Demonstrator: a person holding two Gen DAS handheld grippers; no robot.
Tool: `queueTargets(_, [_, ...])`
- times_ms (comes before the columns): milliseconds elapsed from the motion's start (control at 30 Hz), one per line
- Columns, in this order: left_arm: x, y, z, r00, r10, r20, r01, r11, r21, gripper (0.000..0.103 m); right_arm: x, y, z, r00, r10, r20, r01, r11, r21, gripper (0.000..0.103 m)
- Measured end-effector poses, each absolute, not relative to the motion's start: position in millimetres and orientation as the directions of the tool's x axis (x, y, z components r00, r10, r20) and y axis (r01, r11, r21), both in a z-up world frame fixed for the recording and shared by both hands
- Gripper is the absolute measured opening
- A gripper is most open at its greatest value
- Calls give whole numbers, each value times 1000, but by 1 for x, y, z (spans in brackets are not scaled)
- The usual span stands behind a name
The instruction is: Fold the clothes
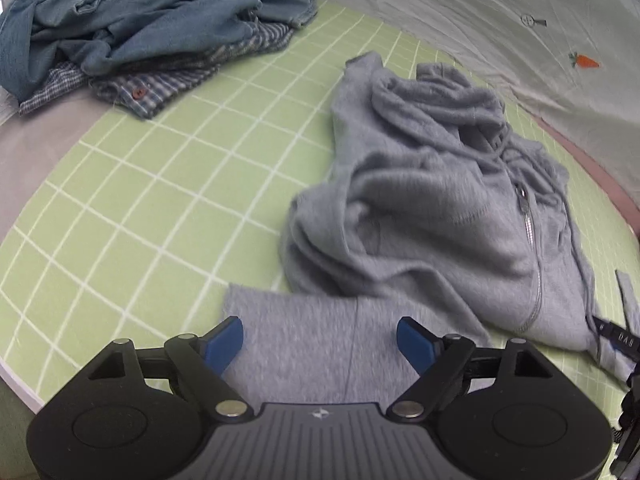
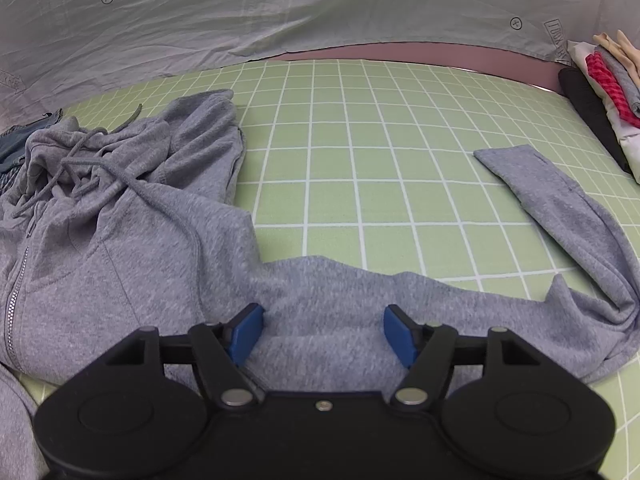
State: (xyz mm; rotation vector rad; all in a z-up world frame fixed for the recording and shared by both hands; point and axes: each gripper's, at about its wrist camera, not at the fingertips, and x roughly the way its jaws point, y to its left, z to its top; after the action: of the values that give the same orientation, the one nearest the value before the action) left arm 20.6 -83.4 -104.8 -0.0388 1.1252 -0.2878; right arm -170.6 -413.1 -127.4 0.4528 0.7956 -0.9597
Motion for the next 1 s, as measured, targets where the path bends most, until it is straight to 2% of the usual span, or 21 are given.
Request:
queueTargets(133, [16,-92,-108,404,-207,-891,252,962,-109,82,-170,-411,-130,329,-550,-768,859,511,2,68])
queueTargets(200, [13,-97,-109,408,-187,-894,274,959,-75,61,-170,-411,-131,328,-552,-766,861,509,1,68])
queueTargets(233, [12,-99,-110,410,-177,-895,285,957,-58,55,-171,-410,-131,328,-554,-765,862,508,1,68])
queueTargets(300, [10,-104,-111,415,-157,-896,306,952,-25,35,-171,-409,-132,327,-558,-763,864,504,1,68])
queueTargets(400, [14,-100,-111,435,-104,-895,306,951,38,18,-171,-407,-135,324,-563,-760,867,499,1,68])
queueTargets(567, [44,-66,-106,516,81,-853,240,942,235,16,-171,-406,-136,321,-566,-759,869,494,0,68])
queueTargets(633, [63,-44,-95,539,112,-834,159,960,232,16,-171,-406,-136,319,-566,-760,871,492,0,68])
queueTargets(733, [84,-26,-80,575,297,-762,-42,941,335,19,-171,-405,-136,316,-566,-762,873,487,0,68])
queueTargets(767, [88,-21,-75,576,305,-758,-73,943,325,20,-171,-405,-136,315,-564,-763,875,485,2,68])
queueTargets(833, [89,-13,-66,585,213,-783,-81,975,205,24,-173,-403,-135,312,-559,-768,879,477,10,69])
queueTargets(900, [82,-13,-61,589,111,-800,-58,994,96,38,-175,-400,-134,310,-558,-770,884,467,18,69])
queueTargets(933, [77,-18,-60,592,79,-802,-32,997,75,41,-177,-397,-133,308,-563,-767,887,461,17,69])
queueTargets(1000, [66,-32,-57,600,8,-800,35,999,36,56,-181,-391,-129,306,-573,-761,893,450,20,69])
